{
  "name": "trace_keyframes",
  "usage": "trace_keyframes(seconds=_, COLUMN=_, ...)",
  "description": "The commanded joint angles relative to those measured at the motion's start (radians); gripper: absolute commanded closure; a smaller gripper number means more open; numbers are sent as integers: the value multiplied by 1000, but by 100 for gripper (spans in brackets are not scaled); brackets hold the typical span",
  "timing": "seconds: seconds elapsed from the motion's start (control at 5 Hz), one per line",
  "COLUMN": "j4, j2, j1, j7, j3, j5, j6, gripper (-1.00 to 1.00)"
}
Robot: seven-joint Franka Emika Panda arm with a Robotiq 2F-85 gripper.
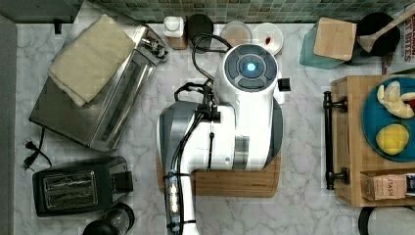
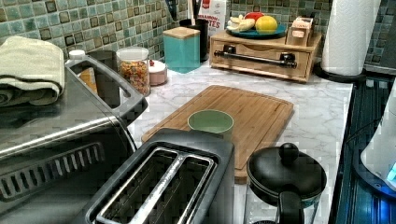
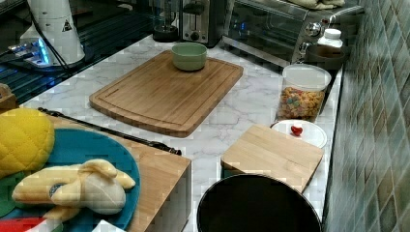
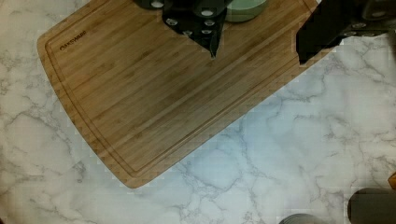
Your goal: Open the drawer.
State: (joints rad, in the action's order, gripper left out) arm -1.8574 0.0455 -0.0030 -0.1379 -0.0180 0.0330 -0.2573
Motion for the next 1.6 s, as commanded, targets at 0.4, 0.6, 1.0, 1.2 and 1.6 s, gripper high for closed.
trace_keyframes(seconds=0.4, j4=-72, j2=-38, j1=-11, j7=-140, j3=-8, j5=-9, j6=-25, gripper=-100)
trace_keyframes(seconds=0.6, j4=-225, j2=-123, j1=-36, j7=-325, j3=-31, j5=-25, j6=-120, gripper=-100)
trace_keyframes(seconds=1.0, j4=-320, j2=-133, j1=-97, j7=-638, j3=-89, j5=-51, j6=-244, gripper=-100)
trace_keyframes(seconds=1.2, j4=-313, j2=-98, j1=-142, j7=-772, j3=-106, j5=-85, j6=-280, gripper=-100)
trace_keyframes(seconds=1.6, j4=-343, j2=-47, j1=-196, j7=-995, j3=-172, j5=-94, j6=-439, gripper=-100)
